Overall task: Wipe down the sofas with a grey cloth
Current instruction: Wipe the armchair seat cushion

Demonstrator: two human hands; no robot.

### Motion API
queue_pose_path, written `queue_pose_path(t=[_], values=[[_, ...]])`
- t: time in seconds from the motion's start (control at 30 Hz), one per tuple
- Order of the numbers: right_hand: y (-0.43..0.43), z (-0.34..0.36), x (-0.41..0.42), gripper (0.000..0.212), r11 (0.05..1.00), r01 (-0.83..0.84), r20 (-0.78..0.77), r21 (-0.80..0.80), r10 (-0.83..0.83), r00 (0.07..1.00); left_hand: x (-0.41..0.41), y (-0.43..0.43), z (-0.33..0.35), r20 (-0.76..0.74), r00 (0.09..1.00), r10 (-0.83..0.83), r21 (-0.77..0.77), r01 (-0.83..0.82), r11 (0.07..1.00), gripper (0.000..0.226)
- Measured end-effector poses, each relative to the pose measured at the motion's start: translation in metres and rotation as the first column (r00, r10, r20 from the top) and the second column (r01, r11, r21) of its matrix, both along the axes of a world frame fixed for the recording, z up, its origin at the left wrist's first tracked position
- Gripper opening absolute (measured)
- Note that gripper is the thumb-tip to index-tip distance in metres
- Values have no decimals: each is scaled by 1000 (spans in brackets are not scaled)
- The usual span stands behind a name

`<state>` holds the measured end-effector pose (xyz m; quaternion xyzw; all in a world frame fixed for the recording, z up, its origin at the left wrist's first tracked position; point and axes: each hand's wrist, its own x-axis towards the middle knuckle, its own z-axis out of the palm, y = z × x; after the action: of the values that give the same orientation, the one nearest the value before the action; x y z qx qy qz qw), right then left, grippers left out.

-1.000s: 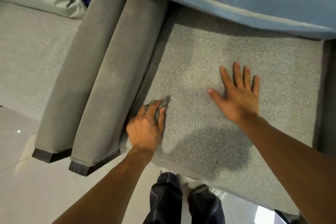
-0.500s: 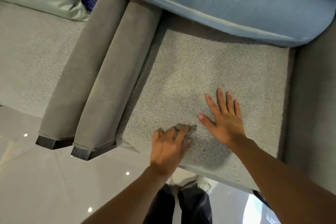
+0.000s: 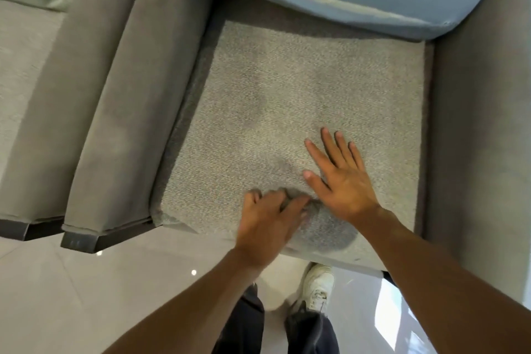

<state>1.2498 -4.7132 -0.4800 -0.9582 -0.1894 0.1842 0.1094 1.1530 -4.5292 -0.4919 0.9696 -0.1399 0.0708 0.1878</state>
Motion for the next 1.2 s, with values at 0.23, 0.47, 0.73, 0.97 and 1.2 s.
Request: queue_pose_path(t=[0.23,0.47,0.73,0.97,1.2], values=[[-21,1,-25,60,972,222,71,-69,-218,973,0,-25,-4,-78,968,240,-12,-242,970,38],[-33,1,-32,61,969,224,42,-101,-221,974,76,-24,11,-99,950,297,52,-293,955,22],[-34,-6,-34,62,970,233,115,-68,-224,968,107,-29,4,-158,924,349,123,-332,935,32],[-35,-13,-34,62,974,223,158,-25,-217,963,202,-14,7,-157,884,440,165,-416,894,31],[-36,-18,-33,63,974,227,174,27,-228,958,232,-23,7,-238,897,372,33,-375,926,28]])
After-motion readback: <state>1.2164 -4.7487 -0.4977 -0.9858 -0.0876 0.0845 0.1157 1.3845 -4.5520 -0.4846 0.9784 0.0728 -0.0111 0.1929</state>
